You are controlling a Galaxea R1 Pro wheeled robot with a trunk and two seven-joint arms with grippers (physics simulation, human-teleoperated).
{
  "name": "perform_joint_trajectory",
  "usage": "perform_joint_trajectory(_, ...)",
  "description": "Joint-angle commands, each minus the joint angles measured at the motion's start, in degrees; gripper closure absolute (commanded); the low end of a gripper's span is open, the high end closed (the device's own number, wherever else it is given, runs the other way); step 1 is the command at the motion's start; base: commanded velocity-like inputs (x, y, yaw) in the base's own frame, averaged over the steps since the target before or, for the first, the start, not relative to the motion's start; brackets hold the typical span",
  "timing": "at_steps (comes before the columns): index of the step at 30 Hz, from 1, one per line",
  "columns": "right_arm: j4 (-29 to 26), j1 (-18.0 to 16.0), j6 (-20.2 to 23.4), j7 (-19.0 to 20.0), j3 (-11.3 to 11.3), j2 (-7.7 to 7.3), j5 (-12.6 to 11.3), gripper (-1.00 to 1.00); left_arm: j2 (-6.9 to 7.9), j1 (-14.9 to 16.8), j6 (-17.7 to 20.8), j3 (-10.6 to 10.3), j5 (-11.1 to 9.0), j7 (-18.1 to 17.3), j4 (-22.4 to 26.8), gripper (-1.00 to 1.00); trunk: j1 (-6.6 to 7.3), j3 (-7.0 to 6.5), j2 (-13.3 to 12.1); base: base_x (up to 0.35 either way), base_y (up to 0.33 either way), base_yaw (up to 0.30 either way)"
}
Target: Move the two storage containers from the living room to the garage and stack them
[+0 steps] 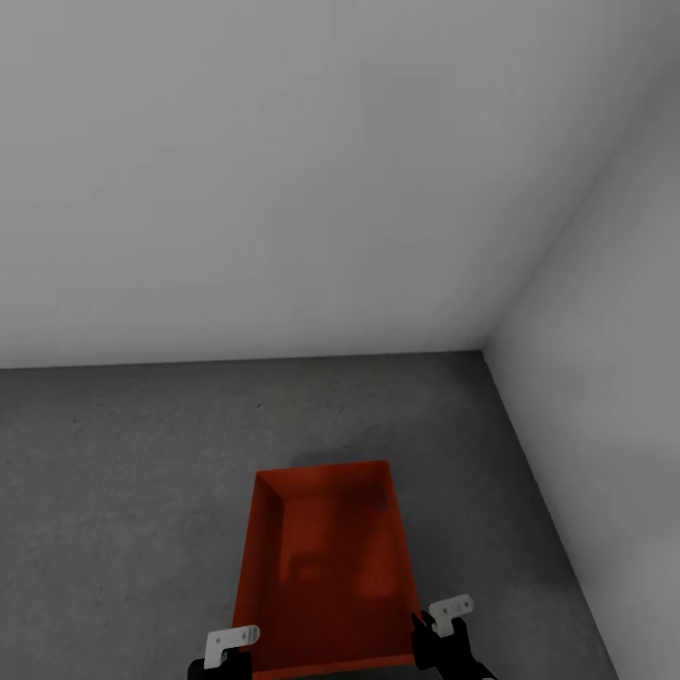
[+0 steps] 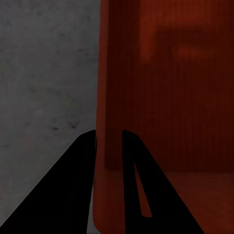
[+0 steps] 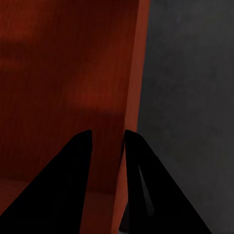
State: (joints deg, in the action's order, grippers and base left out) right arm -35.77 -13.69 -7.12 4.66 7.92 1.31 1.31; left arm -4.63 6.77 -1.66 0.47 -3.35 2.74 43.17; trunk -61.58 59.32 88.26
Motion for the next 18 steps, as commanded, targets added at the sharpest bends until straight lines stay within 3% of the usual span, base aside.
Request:
perform_joint_trajectory(1,-0.1,0.0,-4.0,0.5,-0.4,3.35,-0.5,1.00,-0.38,0.0,-0.2,0.4,-0.6,-0.6,-0.2,1.00,-0.22,0.21,0.4,0.000,0.000,0.000)
perform_joint_trajectory(18,-0.1,0.0,-4.0,0.5,-0.4,3.35,-0.5,1.00,-0.38,0.0,-0.2,0.4,-0.6,-0.6,-0.2,1.00,-3.96,3.26,7.2,0.000,0.000,0.000)
